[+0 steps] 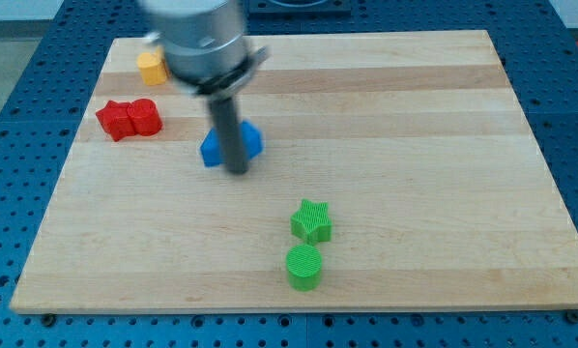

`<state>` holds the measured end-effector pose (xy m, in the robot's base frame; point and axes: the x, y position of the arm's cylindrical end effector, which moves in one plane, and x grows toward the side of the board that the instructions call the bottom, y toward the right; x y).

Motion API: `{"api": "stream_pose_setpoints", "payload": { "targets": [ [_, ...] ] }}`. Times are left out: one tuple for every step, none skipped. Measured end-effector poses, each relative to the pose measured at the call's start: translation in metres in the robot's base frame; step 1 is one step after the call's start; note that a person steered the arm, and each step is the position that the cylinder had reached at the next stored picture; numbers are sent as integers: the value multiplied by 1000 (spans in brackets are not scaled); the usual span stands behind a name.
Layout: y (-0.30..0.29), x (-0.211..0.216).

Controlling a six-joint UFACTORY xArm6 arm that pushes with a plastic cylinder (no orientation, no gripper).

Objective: Move the blue triangle close to the blue cube

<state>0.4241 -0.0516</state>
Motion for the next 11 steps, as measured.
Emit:
{"api": "stream_pose_setpoints", "payload": {
  "targets": [
    [51,-55],
    [52,-56],
    [52,-41],
    [36,19],
    [0,64],
    [-44,77],
    [-85,76],
    [-88,12],
    [-87,4],
    [-63,2],
    [-21,-43]
  ]
}}
